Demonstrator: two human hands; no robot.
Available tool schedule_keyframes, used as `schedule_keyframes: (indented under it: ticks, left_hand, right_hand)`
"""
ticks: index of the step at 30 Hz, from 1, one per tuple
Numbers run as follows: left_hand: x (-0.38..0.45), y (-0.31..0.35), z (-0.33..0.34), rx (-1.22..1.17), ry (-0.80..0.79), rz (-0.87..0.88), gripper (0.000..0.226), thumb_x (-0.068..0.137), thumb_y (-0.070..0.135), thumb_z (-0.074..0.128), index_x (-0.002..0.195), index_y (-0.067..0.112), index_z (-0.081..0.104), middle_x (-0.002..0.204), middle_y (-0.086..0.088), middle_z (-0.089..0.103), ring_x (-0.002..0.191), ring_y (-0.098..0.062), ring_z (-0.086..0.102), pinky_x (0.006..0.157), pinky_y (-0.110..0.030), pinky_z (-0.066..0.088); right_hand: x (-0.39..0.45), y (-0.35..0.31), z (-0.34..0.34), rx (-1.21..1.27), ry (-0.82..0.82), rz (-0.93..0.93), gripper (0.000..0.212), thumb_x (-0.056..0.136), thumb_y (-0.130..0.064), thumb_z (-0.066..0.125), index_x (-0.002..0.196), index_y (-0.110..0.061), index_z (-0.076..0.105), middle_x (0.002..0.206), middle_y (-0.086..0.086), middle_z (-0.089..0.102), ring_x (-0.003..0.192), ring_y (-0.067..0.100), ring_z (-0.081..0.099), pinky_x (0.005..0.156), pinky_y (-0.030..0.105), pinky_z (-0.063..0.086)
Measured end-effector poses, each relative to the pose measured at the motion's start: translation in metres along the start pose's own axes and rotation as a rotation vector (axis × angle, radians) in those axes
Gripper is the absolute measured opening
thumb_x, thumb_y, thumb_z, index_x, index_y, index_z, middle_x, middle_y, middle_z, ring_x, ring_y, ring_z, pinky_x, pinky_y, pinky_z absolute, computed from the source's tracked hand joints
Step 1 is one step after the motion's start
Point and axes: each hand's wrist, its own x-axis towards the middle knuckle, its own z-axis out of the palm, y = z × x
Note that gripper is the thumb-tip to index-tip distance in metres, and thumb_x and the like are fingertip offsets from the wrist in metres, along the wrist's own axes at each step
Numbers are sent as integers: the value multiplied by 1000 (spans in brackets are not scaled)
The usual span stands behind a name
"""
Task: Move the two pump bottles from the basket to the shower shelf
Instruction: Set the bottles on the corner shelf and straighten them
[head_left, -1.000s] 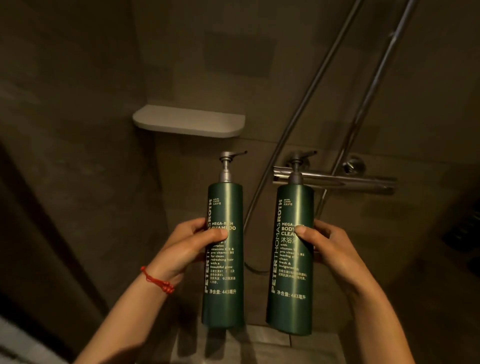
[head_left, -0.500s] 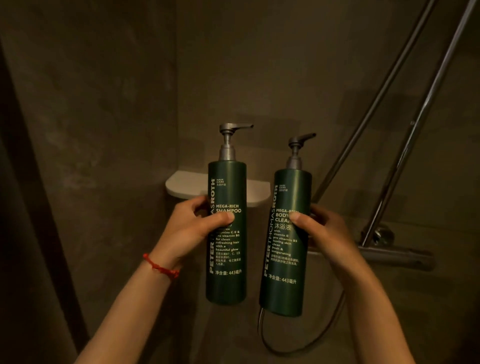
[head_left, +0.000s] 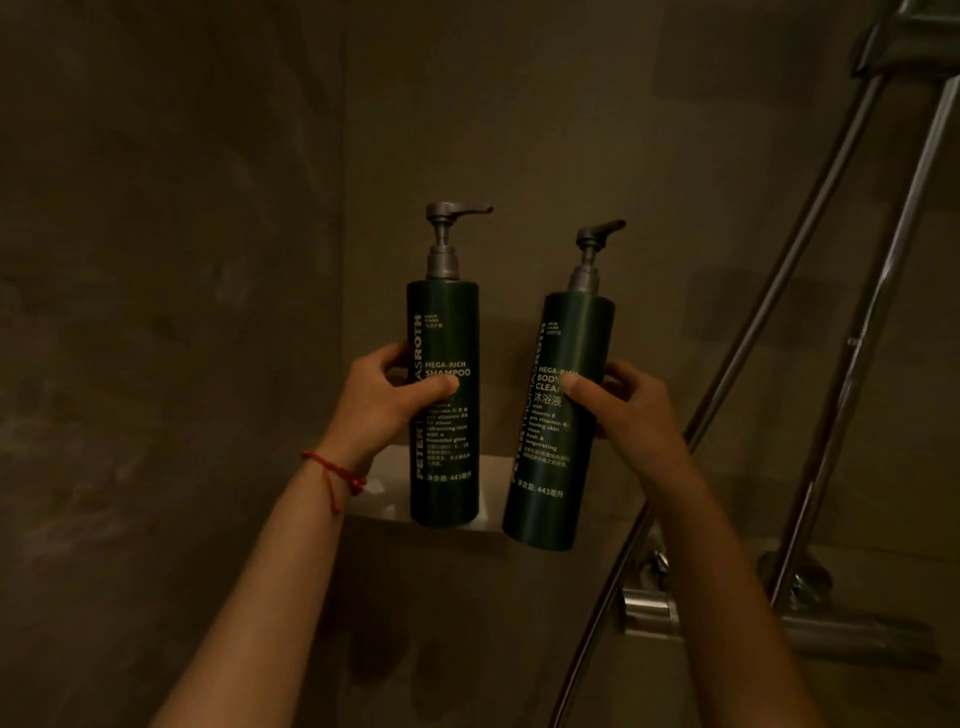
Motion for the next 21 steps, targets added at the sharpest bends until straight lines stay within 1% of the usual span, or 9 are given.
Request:
schedule_keyframes:
  ticks: [4,6,7,9,10,12,14,18,21]
  left_hand:
    - [24,-16,-7,-5,10,-7,31,72,10,69,96,27,58,97,7,62,91,-9,59,71,-25,47]
    - [33,-26,-7,19,15,-20,35,72,10,69,102,23,58,99,7,62,93,-9,59,73,-26,47]
    - [36,-30,-7,22,14,-24,36,71,9,69,104,22,58,98,8,62,91,-6,60,71,-23,48]
    - [41,-37,-7,6,13,-16,36,69,8,72,98,26,59,95,10,62,85,-2,62,63,-14,50]
    - [43,-39,-8,4,14,-14,38,65,11,75,94,30,59,95,10,63,86,-2,62,63,-13,49]
    - [46,-42,-10,24,18,-11,37,61,18,75,91,33,58,96,10,63,90,-5,61,68,-17,47]
    - [49,-44,-13,47,17,0,37,65,14,76,90,34,57,96,10,63,91,-7,60,69,-20,45]
    - [52,-46,-15,103,32,39,39,70,9,70,90,38,54,94,14,61,88,0,57,67,-17,42]
    - [49,-48,-18,92,27,54,40,71,9,69,90,40,53,95,14,60,88,2,57,67,-16,42]
  right_hand:
    - [30,12,4,8,-18,-41,34,74,-28,70,103,-28,54,97,-10,63,86,3,63,59,13,52]
    - [41,21,6,10,-24,-53,36,73,-27,71,105,-27,54,97,-11,63,82,0,64,60,13,51]
    - [46,26,8,18,-29,-60,34,73,-25,71,102,-29,54,95,-12,62,78,-4,65,58,11,51]
    - [51,35,13,32,-53,-68,31,73,-22,72,95,-35,53,93,-15,61,74,-13,62,55,5,47]
    - [52,39,15,37,-67,-65,32,73,-21,71,94,-37,53,93,-15,61,73,-15,62,54,4,46]
    - [54,45,19,49,-87,-63,33,73,-23,71,96,-37,53,95,-14,61,76,-12,62,56,5,47]
    - [56,49,22,51,-107,-71,35,71,-26,70,100,-36,52,98,-14,61,80,-9,63,57,6,48]
    - [58,52,29,19,-141,-117,38,73,-20,71,99,-39,50,98,-16,59,83,-15,60,60,4,47]
    - [56,56,33,6,-141,-133,41,74,-20,71,106,-36,51,100,-16,61,87,-14,60,63,5,49]
